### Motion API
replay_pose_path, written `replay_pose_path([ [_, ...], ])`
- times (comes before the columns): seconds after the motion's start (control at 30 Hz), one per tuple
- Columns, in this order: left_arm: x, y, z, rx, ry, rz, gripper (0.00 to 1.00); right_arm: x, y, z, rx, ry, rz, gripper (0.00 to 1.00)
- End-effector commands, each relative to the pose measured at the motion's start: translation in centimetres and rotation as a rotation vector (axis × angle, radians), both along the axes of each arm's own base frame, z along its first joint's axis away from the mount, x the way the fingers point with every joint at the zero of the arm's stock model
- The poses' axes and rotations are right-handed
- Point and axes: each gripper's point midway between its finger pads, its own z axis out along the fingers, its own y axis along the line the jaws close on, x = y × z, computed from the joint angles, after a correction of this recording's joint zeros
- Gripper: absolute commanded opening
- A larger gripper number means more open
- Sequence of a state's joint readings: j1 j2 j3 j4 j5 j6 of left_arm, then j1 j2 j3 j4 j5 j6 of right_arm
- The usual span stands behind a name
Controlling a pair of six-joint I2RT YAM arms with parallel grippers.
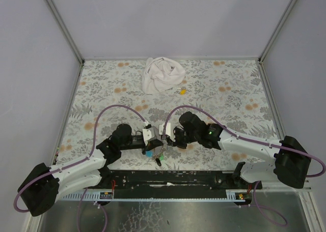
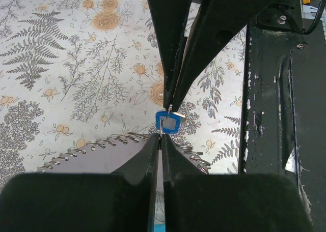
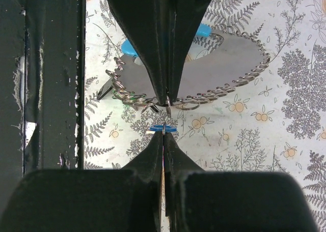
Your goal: Put the keys on the keyring
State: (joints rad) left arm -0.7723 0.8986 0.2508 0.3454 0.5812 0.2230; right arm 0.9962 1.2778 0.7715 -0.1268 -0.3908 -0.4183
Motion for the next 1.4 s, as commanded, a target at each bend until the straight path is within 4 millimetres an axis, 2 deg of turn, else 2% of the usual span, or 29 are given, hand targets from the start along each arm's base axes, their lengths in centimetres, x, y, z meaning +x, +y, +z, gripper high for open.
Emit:
replay_pose_path([
  [0.0,0.57,-1.08,3.04,-0.078,-0.083,-0.031,0.00,0.33,1.30,2.86,0.084,-0.042,0.002,0.00],
  [1.07,0.33,-1.29,3.18,-0.089,-0.080,-0.048,0.00,-0.07,1.89,2.99,0.095,-0.027,0.029,0.00],
  [1.37,0.47,-1.21,3.19,-0.088,-0.084,-0.040,0.00,0.20,1.53,2.82,0.083,-0.032,0.005,0.00],
])
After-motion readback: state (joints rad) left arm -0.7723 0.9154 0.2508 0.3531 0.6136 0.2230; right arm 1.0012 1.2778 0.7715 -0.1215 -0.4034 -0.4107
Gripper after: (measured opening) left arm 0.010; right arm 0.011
